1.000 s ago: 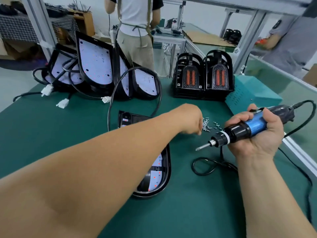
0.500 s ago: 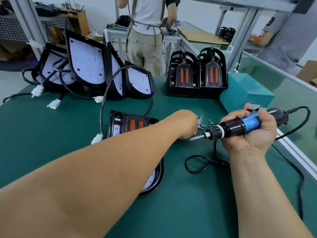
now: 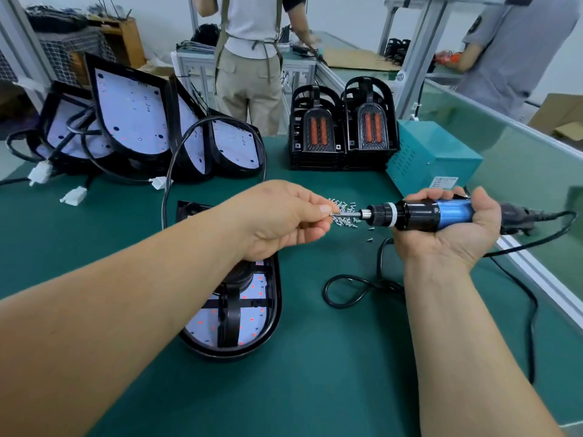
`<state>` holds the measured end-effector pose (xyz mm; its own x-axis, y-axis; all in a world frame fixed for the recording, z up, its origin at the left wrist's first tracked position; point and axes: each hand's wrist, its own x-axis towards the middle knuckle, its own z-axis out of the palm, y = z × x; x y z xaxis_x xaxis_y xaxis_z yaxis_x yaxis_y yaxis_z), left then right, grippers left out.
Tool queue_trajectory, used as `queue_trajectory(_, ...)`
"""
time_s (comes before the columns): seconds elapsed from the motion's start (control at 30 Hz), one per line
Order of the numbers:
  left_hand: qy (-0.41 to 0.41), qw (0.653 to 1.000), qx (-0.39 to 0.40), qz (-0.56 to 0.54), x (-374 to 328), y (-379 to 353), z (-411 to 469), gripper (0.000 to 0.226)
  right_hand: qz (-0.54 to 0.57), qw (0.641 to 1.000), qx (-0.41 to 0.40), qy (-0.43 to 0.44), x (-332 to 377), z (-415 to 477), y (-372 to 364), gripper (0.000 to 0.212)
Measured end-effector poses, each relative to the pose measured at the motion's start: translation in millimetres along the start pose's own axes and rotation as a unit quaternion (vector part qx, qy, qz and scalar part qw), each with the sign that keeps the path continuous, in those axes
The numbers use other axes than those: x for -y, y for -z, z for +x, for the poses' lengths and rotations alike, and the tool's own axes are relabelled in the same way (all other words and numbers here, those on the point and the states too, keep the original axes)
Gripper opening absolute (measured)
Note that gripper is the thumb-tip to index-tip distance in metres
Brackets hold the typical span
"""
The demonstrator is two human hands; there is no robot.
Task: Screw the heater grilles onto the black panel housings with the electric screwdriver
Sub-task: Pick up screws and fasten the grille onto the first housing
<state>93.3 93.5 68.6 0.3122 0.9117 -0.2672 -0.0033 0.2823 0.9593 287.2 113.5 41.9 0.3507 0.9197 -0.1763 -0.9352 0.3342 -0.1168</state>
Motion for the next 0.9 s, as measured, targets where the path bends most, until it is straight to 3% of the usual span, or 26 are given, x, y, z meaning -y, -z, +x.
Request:
queue_trajectory(0.33,0.023,0.998,-0.022,-0.045,-0.6,-4.8,-7.4,0.016,-0.002,1.000,0.012,-0.006,-1.4,-5.2,-1.9,0.018)
queue_trajectory(0.67,0.029,0.996,-0.085,0.016,0.8,-7.0,-7.6,0.013,-0.039,0.998,0.050,0.020,-4.4,-11.2,-6.2,0.018)
queue_trajectory(0.9,0.097,0.988,-0.096,-0.067,0.5,-7.5,-5.4,0.016,-0.082,0.993,0.072,0.042,-5.4,-12.4,-7.7,0.017)
